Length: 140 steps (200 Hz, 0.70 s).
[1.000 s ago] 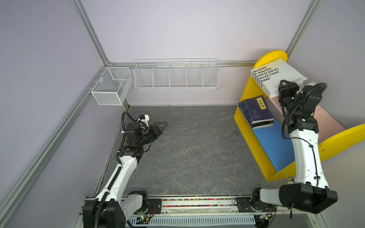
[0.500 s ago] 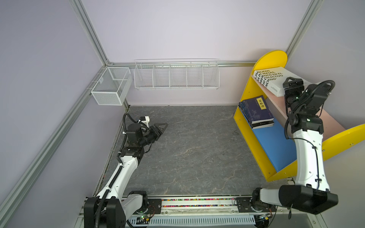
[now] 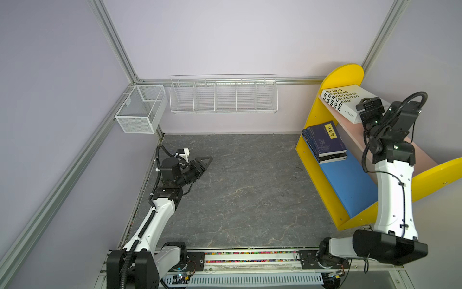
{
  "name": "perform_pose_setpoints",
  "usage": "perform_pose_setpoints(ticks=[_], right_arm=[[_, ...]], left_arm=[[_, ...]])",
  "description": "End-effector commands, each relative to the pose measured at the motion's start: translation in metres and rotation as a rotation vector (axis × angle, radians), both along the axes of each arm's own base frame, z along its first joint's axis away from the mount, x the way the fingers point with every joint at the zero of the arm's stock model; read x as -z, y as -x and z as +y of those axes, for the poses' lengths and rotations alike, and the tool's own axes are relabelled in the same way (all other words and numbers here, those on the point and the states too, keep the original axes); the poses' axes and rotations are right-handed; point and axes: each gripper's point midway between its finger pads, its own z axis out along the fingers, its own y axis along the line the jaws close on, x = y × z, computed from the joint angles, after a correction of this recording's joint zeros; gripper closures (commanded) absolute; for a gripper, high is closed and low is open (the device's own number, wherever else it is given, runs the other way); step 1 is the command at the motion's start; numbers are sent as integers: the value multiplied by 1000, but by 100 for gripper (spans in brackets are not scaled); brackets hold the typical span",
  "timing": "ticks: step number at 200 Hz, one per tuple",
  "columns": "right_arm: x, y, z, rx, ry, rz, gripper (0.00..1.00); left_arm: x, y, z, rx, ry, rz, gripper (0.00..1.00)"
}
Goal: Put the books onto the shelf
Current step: 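Lower the white book flat onto the pink top shelf with the right gripper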
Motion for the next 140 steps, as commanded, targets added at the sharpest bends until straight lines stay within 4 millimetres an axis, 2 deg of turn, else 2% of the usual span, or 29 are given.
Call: perform_pose_setpoints(ticks=[1, 15, 50, 90, 140], right_arm=[[37, 11, -3, 11, 48, 192, 3], [40, 11, -1, -5, 58, 218, 9], [40, 17, -1, 1, 76, 225, 9], [29, 30, -7, 39, 106, 231, 12], [10, 40, -4, 37, 104, 174, 12]], left_arm=[[-6, 0, 1, -8, 14, -22, 38], [-5, -1, 1, -7, 17, -22, 38], [-3, 1, 0, -9, 20, -17, 38], [1, 1, 0, -11, 18, -12, 38], [2, 2, -1, -8, 18, -13, 38]])
